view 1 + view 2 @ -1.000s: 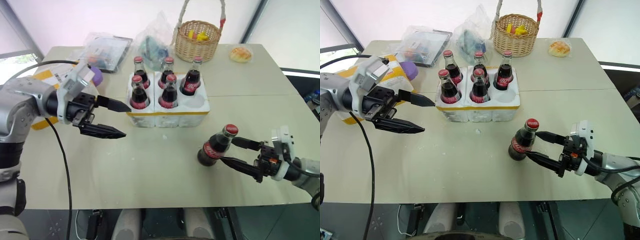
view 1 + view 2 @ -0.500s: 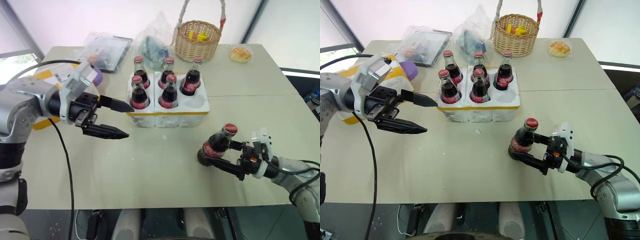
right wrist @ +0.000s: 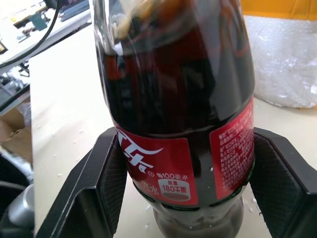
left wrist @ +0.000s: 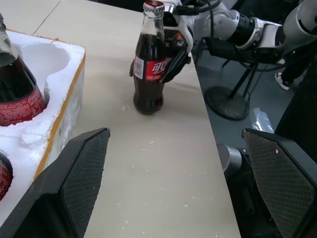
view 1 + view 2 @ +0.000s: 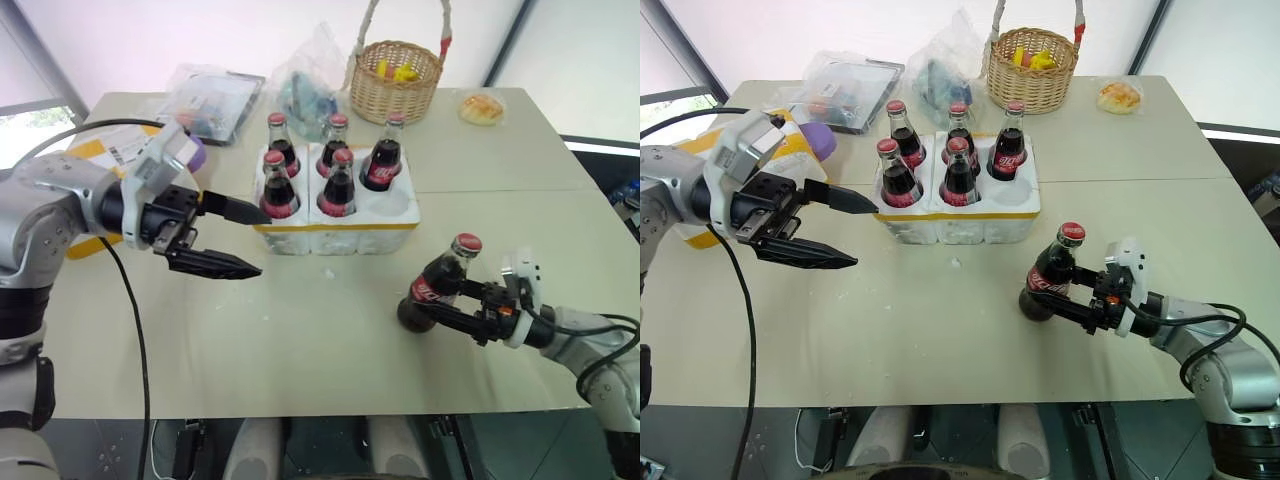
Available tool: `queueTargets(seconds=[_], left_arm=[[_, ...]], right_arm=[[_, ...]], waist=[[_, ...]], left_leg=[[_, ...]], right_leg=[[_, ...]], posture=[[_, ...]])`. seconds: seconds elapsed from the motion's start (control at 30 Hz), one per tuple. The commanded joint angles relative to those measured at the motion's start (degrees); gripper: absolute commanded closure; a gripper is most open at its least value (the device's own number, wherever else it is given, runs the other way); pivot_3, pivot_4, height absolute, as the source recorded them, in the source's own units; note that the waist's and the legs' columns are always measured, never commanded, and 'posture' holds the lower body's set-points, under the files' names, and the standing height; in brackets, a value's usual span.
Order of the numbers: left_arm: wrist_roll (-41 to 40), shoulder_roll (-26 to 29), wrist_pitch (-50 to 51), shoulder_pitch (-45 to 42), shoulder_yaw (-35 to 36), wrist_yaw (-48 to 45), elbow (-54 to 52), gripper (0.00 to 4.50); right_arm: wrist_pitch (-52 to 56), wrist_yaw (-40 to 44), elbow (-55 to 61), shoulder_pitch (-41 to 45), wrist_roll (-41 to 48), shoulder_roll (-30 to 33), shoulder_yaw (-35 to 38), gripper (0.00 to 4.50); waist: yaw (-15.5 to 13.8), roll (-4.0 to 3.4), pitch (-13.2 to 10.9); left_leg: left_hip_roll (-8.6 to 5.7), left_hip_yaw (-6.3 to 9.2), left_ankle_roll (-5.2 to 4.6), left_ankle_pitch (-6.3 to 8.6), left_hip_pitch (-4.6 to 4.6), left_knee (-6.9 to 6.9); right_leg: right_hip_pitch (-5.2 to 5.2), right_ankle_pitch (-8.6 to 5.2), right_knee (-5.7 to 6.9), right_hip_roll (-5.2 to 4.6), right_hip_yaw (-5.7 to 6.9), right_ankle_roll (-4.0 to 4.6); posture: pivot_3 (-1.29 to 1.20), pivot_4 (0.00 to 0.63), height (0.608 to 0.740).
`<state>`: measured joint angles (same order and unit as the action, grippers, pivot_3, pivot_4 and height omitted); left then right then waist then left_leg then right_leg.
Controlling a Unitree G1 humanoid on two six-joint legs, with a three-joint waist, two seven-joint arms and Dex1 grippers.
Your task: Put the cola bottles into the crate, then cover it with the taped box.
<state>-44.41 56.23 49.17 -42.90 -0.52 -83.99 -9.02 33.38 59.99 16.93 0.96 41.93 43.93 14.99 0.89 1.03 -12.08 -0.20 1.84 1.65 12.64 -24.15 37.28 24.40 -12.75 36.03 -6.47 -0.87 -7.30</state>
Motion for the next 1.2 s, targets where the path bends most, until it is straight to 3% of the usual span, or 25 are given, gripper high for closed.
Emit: queueTargets(seconds=[0.03, 0.2, 0.3, 0.5, 1.03, 1.13, 1.2], left_arm=[[-0.83, 0.61, -0.2, -0.38, 2.38, 0.63, -1.2, 0.0], [-0.84, 0.26, -0.57, 0.38, 2.79, 1.63, -1.67, 0.0], [-1.23, -0.13, -0.51, 1.38, 3.63, 2.83, -2.64, 0.0], [-2.14, 0.12, -0.03, 2.98, 5.37, 4.71, -4.29, 0.0], [-5.2, 1.65, 1.76, 5.43, 8.8, 8.71, -7.15, 0.0], [-5.42, 1.48, 1.82, 5.1, 8.57, 9.24, -7.05, 0.0], [-5.55, 1.38, 1.73, 5.07, 8.42, 9.61, -7.03, 0.0]], right_arm=[[1.72, 1.15, 0.42, 9.07, 5.98, 3.76, 5.48, 1.66], [4.32, 0.58, -5.23, 23.22, 7.32, 4.94, 3.71, 1.66], [3.23, -1.23, -11.32, 34.4, 3.56, 2.21, -1.14, 1.66], [-2.57, -0.94, -23.44, 45.37, -5.64, -3.97, -8.74, 1.66], [-8.11, 2.96, -37.41, 48.33, -16.95, -9.79, -15.22, 1.66], [-8.0, 3.71, -39.07, 47.99, -17.91, -10.86, -15.96, 0.17], [-8.19, 3.86, -39.9, 47.84, -18.55, -11.48, -16.09, 0.04]], waist=[[0.28, -0.02, -0.02], [0.08, -0.03, -0.02], [0.29, -0.03, -0.02], [0.13, -0.02, -0.02], [0.34, -0.04, -0.04], [0.36, -0.03, -0.04], [0.34, -0.03, -0.04]], left_leg=[[0.0, 0.0, 0.0, 0.0, 0.01, 0.0], [0.02, 0.03, -0.01, 0.0, 0.04, -0.09], [0.02, 0.0, -0.03, 0.02, 0.0, -0.11], [0.02, 0.02, -0.04, 0.02, -0.05, -0.15], [0.0, 0.02, -0.04, 0.02, -0.2, -0.14], [-0.01, 0.01, -0.04, 0.02, -0.21, -0.13], [0.0, 0.01, -0.04, 0.02, -0.18, -0.13]], right_leg=[[0.0, 0.0, 0.0, 0.0, 0.0, 0.0], [0.03, 0.01, 0.02, 0.03, 0.01, -0.02], [0.04, 0.1, -0.02, 0.03, 0.01, -0.17], [0.12, 0.1, 0.01, 0.04, 0.02, -0.17], [0.26, 0.12, 0.03, 0.03, 0.02, -0.19], [0.26, 0.12, 0.03, 0.03, 0.01, -0.19], [0.25, 0.12, 0.03, 0.03, 0.01, -0.19]], posture=[[0.0, 0.15, 0.737], [0.0, 0.15, 0.737], [0.0, 0.15, 0.737], [0.0, 0.15, 0.737], [0.0, 0.15, 0.737], [0.0, 0.15, 0.737], [0.0, 0.15, 0.737]])
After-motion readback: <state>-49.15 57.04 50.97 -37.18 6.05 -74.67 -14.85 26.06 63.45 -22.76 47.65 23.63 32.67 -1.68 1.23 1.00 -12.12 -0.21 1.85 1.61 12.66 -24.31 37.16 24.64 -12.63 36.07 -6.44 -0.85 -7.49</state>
